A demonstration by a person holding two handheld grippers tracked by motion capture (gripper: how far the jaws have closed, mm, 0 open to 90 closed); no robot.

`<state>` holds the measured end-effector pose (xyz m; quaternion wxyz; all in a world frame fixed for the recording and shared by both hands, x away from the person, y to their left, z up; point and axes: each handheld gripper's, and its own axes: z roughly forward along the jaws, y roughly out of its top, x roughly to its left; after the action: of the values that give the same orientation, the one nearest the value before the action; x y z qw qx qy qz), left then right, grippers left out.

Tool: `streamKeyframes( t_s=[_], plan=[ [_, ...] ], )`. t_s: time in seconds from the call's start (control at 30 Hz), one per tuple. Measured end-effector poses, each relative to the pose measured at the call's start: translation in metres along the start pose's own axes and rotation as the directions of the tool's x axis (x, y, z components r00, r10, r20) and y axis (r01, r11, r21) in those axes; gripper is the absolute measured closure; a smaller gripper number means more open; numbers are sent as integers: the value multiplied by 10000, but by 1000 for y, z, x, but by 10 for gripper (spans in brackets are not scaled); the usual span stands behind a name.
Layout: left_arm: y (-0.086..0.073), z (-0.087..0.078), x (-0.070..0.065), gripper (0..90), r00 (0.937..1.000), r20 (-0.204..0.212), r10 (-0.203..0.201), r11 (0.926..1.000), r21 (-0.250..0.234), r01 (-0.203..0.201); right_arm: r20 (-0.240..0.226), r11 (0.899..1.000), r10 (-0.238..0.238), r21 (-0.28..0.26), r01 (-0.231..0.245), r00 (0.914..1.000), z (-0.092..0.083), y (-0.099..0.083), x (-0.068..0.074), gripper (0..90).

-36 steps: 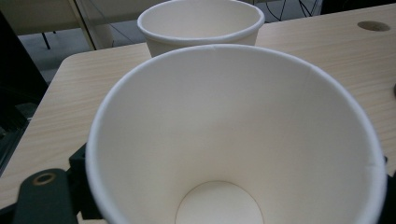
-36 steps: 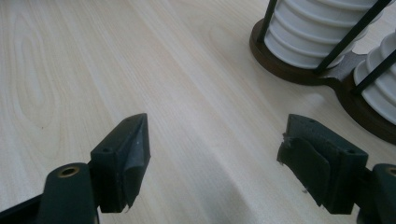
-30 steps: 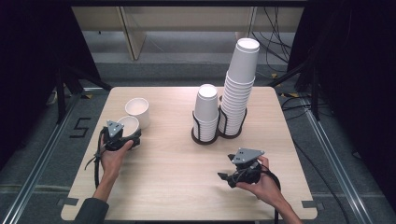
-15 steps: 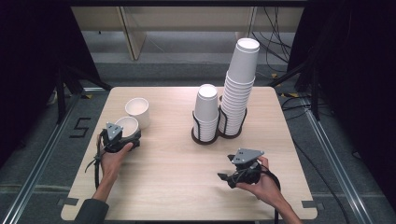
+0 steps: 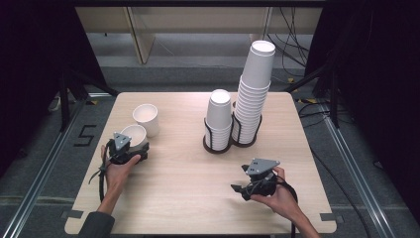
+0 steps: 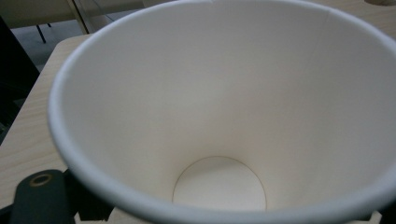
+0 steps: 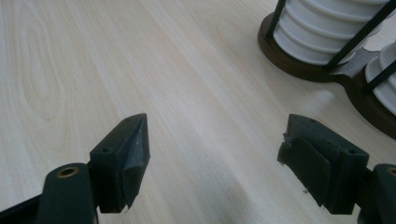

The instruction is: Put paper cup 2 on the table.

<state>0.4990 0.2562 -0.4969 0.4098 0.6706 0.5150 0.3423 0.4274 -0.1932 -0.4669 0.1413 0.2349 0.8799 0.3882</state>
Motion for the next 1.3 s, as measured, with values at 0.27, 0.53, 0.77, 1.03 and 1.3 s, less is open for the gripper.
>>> streamKeyframes(
  t_s=[0.27,0.53,0.77,1.03,1.3],
  plan=[
    [-7,-3,1,145,10000,-58,19,9995,307,-17,-75,10000,-28,48,28,10000,0,0,1,237],
    [-8,-8,-3,145,10000,47,-4,9983,587,2,-39,10000,48,45,-48,10000,-1,-1,1,238],
    [-14,-15,-5,146,9999,-144,15,9957,927,-2,2,10000,-6,2,6,10000,-3,-1,1,237],
    [-14,-32,-2,146,9999,-126,-96,9962,862,107,46,10000,-22,41,22,10000,-4,-3,-1,236],
    [-16,-55,-14,146,9997,-18,-232,9976,659,233,81,9999,164,26,-164,9998,-5,-3,0,236]
  ],
)
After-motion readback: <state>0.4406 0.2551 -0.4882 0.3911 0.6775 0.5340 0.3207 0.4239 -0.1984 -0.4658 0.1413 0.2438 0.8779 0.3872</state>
